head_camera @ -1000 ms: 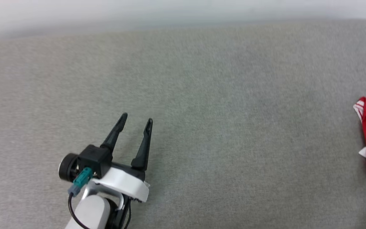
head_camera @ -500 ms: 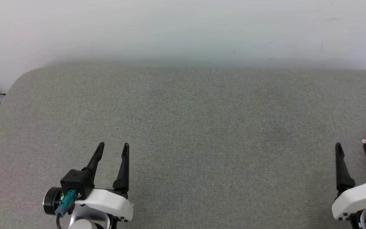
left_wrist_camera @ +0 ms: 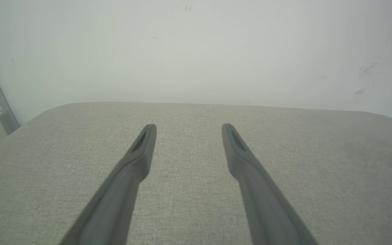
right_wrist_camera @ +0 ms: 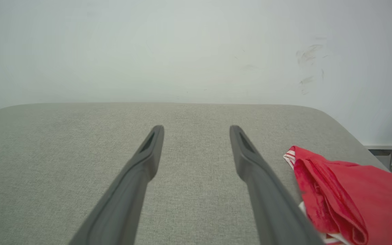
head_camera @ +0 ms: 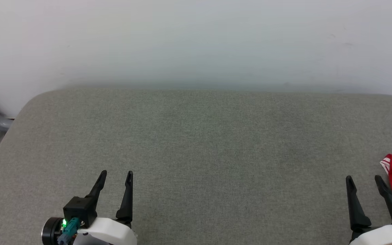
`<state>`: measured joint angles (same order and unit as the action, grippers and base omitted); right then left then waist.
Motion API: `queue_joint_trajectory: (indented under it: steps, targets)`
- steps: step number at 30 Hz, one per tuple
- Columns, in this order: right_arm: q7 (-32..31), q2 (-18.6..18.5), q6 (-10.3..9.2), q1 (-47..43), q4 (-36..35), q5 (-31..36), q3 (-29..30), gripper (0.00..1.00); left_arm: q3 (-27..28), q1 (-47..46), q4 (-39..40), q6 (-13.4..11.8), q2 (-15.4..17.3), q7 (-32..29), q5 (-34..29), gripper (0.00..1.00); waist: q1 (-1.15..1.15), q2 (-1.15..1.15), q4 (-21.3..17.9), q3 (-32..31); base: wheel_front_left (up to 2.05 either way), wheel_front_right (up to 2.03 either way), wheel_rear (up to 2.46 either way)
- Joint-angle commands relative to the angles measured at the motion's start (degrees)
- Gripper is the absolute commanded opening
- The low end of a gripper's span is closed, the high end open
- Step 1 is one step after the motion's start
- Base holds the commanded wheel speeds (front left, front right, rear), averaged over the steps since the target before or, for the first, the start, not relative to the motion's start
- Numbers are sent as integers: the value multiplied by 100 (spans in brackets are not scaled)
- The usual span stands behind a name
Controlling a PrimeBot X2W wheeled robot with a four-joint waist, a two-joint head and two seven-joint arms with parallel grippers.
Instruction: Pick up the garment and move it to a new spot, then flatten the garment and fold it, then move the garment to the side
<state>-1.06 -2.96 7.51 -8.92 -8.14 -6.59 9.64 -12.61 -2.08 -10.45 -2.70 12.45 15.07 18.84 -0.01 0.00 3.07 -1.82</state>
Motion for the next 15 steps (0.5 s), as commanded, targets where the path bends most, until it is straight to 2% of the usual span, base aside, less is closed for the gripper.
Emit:
queue_joint_trajectory:
  steps: [1,15]
  targets:
    - [-18,14,-5,-101,-77,42,-42,100,12,96,-19,6,2,11,-9,100,1,0,-20,-27,0,0,0]
    - [-124,13,-5,-144,-335,58,-183,100,13,174,-148,8,-39,12,-3,100,1,0,-80,-110,0,0,0]
